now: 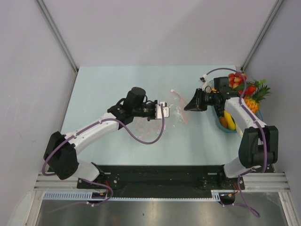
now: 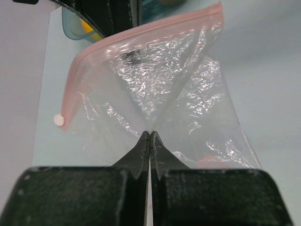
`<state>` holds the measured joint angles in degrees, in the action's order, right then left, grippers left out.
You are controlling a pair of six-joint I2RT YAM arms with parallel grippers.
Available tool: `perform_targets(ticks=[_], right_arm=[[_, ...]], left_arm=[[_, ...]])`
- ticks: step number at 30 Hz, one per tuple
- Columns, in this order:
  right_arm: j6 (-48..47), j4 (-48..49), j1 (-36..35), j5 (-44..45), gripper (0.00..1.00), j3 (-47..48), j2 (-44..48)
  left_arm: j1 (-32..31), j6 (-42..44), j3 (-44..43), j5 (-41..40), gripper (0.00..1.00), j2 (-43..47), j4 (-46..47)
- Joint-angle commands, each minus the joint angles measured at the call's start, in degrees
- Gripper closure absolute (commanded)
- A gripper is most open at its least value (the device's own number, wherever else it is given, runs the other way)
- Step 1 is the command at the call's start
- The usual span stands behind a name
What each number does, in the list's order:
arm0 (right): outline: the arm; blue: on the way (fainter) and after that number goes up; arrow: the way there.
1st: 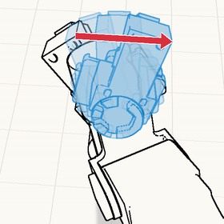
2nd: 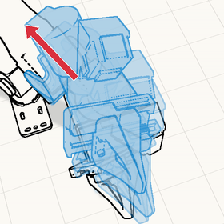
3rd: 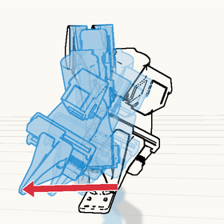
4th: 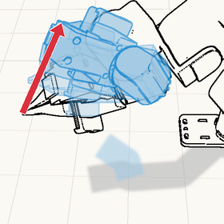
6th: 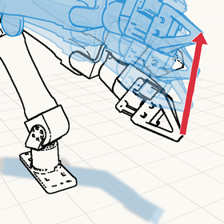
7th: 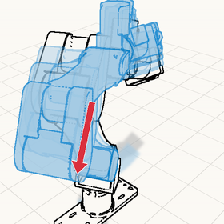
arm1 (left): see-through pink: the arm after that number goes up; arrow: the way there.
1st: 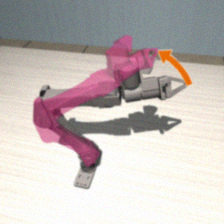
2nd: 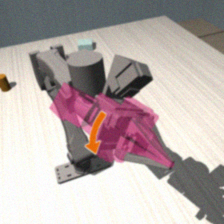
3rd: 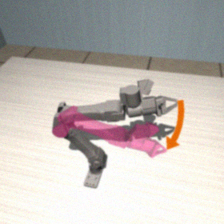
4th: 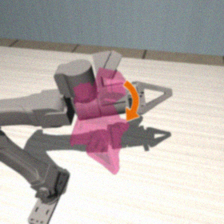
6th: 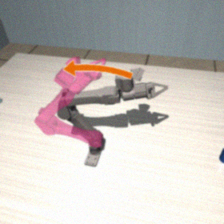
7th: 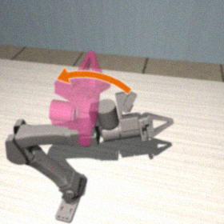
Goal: Place the food in the zip-top bag and seal the zipper
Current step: Pick up the zipper food storage bag at the center of the board, then open the zipper of the food storage bag at the center of the board.
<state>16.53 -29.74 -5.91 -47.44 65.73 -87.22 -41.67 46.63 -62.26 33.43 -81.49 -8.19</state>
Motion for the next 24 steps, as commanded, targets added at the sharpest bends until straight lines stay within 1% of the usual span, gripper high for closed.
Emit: perform_targets(ticks=[1, 2, 3, 4, 5, 6, 7, 8, 9, 10, 11, 12, 13, 15, 16, 18, 19, 20, 23, 24], right_arm=[[0.96, 2.84, -0.41, -0.2, 1.0, 4.66, 0.99], [0.87, 2.41, -0.5, 0.93, 1.0, 5.19, 1.61], [0.95, 2.4, -0.85, 3.12, 1.0, 5.54, 3.53], [1.56, 2.84, -1.03, 4.19, 1.0, 5.46, 4.59], [1.92, 3.62, -1.38, 6.72, 1.0, 5.37, 5.91], [2.18, 4.68, -2.86, 8.05, 1.0, 5.19, 8.1], [2.62, 5.21, -3.83, 9.54, 1.0, 5.11, 9.25], [2.89, 6.26, -6.19, 12.52, 1.0, 4.58, 11.09], [3.93, 6.97, -7.26, 14.03, 1.0, 4.23, 12.24], [4.38, 7.84, -8.66, 17.52, 1.0, 4.05, 12.95], [4.82, 8.2, -11.03, 18.95, 1.0, 3.96, 14.17], [5.08, 8.38, -12.27, 20.53, 1.0, 4.05, 14.62], [6.22, 8.9, -13.24, 23.33, 1.0, 4.22, 15.06], [6.84, 9.61, -15.95, 25.81, 1.0, 4.66, 15.67], [7.37, 9.78, -16.76, 28.43, 1.0, 4.84, 15.85], [7.81, 10.31, -18.34, 29.68, 1.0, 5.02, 15.85], [7.98, 10.66, -18.87, 30.56, 1.0, 5.02, 15.77], [8.51, 10.84, -19.13, 30.74, 1.0, 4.93, 15.77], [8.95, 11.28, -19.84, 30.83, 1.0, 5.02, 15.5], [8.87, 11.45, -19.84, 30.83, 1.0, 5.02, 15.68]], left_arm=[[-0.43, -4.75, -0.66, -1.77, 0.95, 2.48, -0.25], [0.7, -8.45, -1.54, -2.66, 0.81, 2.65, -0.95], [1.76, -12.75, -4.51, -2.76, 0.7, 2.66, -1.74], [2.81, -22.8, -6.19, -3.1, 0.56, 2.74, -2.62], [4.39, -28.12, -9.77, -4.59, 0.36, 2.66, -4.63], [4.75, -32.96, -11.72, -6.69, 0.32, 2.48, -6.13], [4.76, -40.32, -13.66, -11.41, 0.27, 2.13, -10.49], [4.84, -43.0, -17.77, -12.15, 0.25, 1.08, -12.88], [4.93, -48.07, -19.55, -12.42, 0.23, 0.73, -14.91], [4.93, -50.56, -21.74, -14.16, 0.22, 0.64, -17.45], [4.93, -53.28, -22.55, -15.23, 0.22, 0.37, -18.09], [4.93, -57.92, -23.16, -15.76, 0.22, 0.2, -18.79], [4.93, -59.54, -24.3, -15.85, 0.18, 0.11, -19.75], [4.76, -64.0, -25.45, -16.81, 0.15, -0.33, -20.64], [4.76, -65.16, -26.5, -17.17, 0.14, -0.51, -21.69], [4.58, -67.1, -27.82, -17.52, 0.13, -1.21, -23.01], [3.88, -67.37, -28.52, -18.39, 0.14, -1.47, -23.97], [3.27, -67.2, -28.88, -21.1, 0.14, -1.65, -24.68], [1.94, -66.58, -29.15, -24.71, 0.19, -2.79, -27.32], [1.86, -67.63, -28.97, -25.08, 0.2, -3.05, -28.02]])
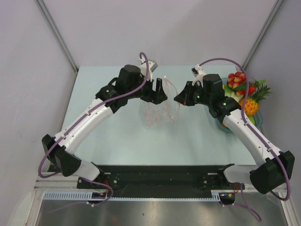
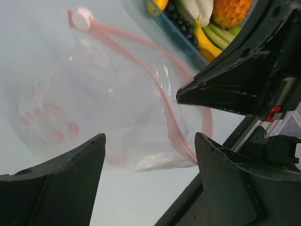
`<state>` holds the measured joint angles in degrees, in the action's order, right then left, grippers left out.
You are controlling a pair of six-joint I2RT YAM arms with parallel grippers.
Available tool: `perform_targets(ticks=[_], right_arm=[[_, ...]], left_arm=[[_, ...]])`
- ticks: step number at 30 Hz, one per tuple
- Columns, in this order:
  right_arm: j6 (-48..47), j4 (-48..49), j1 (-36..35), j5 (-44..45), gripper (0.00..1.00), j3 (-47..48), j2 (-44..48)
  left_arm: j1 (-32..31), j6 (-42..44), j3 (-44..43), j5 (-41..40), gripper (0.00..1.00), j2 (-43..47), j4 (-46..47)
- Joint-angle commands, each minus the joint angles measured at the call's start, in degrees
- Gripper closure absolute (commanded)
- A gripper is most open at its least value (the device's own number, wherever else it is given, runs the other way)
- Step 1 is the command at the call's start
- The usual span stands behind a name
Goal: Place the food in the zip-top bag and seal the zipper
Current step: Open the zipper of the food storage bag at the center of the board.
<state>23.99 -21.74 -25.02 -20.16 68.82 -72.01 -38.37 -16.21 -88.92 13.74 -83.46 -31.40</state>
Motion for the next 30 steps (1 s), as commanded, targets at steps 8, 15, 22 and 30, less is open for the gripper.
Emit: perform_targets(ticks=[8, 15, 22, 30], right_arm=[[0.97, 4.42, -3.54, 4.87, 1.0, 2.46, -0.15], [1.15, 5.3, -4.96, 4.34, 1.0, 3.43, -0.94], [-0.96, 3.98, -2.16, 3.03, 1.0, 3.26, -2.95], [-2.81, 6.69, 1.73, -2.94, 1.0, 0.44, -10.43]], left_arm=[[-1.97, -5.94, -1.25, -6.35, 0.23, -0.12, -3.23], [-2.06, -4.19, -2.22, -8.46, 0.54, -1.53, -4.01], [-0.04, 1.08, -2.21, -7.41, 1.0, 5.83, -7.44], [-0.04, 3.82, -6.79, -5.91, 1.0, 6.39, -16.67]])
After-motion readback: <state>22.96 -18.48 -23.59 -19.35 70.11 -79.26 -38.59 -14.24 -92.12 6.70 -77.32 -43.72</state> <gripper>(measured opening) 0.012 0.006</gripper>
